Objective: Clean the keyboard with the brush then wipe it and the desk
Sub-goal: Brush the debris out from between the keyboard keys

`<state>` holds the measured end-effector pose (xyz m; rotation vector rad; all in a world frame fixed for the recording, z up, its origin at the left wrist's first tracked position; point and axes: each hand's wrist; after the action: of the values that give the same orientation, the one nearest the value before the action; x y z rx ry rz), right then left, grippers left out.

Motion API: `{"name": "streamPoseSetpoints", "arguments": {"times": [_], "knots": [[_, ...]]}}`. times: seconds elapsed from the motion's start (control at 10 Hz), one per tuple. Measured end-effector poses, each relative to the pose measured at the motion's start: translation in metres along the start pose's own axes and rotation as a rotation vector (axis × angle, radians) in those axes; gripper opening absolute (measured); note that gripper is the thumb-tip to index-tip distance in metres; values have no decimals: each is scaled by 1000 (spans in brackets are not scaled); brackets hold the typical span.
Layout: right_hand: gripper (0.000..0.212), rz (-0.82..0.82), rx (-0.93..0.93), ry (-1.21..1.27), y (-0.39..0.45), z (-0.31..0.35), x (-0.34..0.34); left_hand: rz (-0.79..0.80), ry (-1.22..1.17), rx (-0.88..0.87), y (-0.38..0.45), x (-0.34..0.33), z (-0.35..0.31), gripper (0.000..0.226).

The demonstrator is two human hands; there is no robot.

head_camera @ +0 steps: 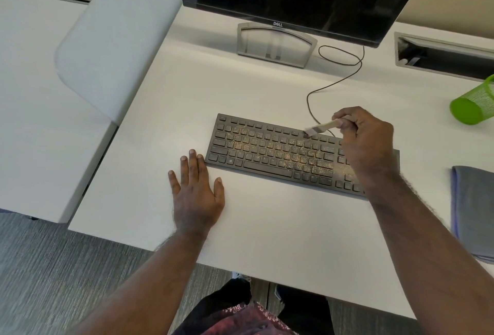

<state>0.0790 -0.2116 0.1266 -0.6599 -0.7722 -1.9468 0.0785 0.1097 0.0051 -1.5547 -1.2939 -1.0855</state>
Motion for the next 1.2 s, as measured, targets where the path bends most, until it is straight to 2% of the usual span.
{"name": "streamPoseSetpoints", "arguments": {"times": [0.2,0.4,0.6,0.8,0.9,1.1,1.2], "knots": [[16,33,1,-15,-4,-6,3,-31,-3,-6,0,-2,0,75],[16,-70,-29,-17,2,-11,3,-32,0,-6,0,-2,0,75],[15,-12,-6,8,-3,-12,3,-35,1,-3,0,-2,0,75],[13,-101,-37,44,1,-15,6,-43,0,-7,0,-3,1,75],[15,-50,-47,29,-2,-13,3,-52,-10,-5,0,-3,0,75],[14,-104,-47,78,-3,-14,2,-47,-7,-4,0,-3,0,75],[15,-47,15,30,-10,-10,-3,-44,-1,-4,0,-3,1,74]]}}
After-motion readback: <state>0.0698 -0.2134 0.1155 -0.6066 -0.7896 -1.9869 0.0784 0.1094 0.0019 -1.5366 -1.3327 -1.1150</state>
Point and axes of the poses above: each hand's wrist, its own y-axis towards the middle knuckle, its own x-axis out of the back of the hand, z = x × y, and after that the axes turned 3 degrees about -y, right-handed
